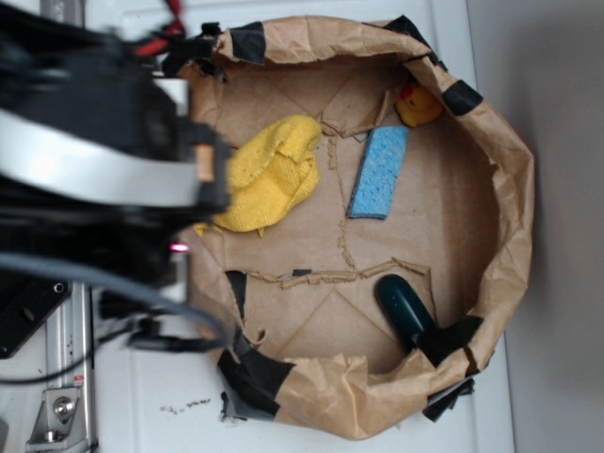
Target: Grab the plastic pickle.
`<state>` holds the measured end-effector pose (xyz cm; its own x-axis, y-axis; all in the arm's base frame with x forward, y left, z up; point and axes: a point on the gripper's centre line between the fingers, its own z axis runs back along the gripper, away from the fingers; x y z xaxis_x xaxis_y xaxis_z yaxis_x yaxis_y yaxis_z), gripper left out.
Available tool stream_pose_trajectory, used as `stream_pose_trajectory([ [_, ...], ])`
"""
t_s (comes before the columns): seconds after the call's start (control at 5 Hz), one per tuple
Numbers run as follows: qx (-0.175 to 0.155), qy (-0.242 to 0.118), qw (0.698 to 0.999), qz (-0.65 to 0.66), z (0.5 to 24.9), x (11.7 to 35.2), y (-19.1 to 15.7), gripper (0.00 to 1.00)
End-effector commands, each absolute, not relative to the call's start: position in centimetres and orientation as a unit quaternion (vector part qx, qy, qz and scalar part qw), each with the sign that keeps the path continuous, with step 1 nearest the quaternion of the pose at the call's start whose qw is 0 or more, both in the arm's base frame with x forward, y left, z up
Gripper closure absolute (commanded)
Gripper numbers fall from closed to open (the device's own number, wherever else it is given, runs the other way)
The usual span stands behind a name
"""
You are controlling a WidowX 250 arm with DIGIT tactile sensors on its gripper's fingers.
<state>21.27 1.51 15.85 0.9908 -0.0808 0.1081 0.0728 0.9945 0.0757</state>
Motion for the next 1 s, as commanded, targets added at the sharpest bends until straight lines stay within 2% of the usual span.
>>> stream_pose_trajectory([
  [0.0, 0.029, -0.114, 0.975, -0.190, 12.6, 31.8, 1.9, 0.00],
  [0.2, 0.002, -0.149, 0.948, -0.282, 11.6, 33.1, -2.0, 0.00],
  [0.4, 0.018, -0.105, 0.916, -0.387, 7.4, 31.5, -6.5, 0.00],
  [0.6, 0.034, -0.092, 0.894, -0.436, 6.0, 29.2, -9.1, 0.00],
  [0.8, 0.044, -0.066, 0.890, -0.450, 3.6, 29.4, -10.4, 0.00],
])
